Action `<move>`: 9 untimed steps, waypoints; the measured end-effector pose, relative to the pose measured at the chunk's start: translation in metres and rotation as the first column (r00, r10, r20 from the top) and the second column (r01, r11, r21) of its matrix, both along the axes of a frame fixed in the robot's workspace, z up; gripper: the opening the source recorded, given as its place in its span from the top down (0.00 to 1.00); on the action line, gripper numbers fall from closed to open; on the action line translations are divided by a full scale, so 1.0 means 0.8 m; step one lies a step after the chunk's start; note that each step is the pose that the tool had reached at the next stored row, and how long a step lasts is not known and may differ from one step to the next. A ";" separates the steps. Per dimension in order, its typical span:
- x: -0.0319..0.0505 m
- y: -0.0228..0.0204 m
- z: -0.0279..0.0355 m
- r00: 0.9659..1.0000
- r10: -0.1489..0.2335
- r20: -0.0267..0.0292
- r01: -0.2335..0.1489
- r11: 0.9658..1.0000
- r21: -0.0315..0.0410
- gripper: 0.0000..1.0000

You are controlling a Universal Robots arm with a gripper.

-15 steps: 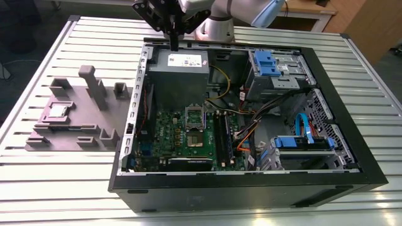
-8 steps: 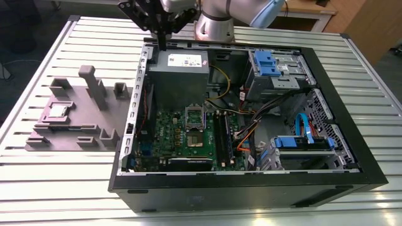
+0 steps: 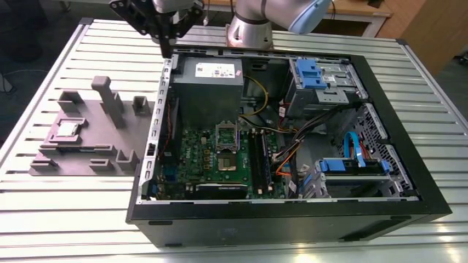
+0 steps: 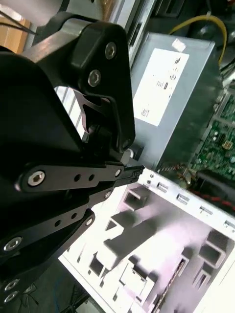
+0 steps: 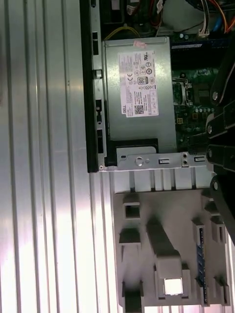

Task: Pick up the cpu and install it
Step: 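Reach for the cpu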

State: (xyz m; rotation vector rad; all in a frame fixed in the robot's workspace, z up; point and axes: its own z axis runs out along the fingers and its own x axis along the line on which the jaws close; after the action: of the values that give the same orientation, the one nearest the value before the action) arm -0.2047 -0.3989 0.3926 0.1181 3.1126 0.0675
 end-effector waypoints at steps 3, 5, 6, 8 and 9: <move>-0.017 -0.0001 -0.0006 1.000 0.000 0.000 0.000 1.000 0.000 0.89; -0.028 0.0000 -0.0010 1.000 0.000 0.000 0.000 1.000 0.000 0.89; -0.034 0.0000 -0.0010 1.000 0.000 0.000 0.000 1.000 0.000 0.89; -0.045 0.0000 -0.0015 1.000 0.000 0.000 0.000 1.000 0.000 0.89; -0.051 0.0000 -0.0022 1.000 0.000 0.000 0.000 1.000 0.000 0.89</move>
State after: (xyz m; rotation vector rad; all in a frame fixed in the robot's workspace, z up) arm -0.2455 -0.3989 0.3909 0.1182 3.1125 0.0676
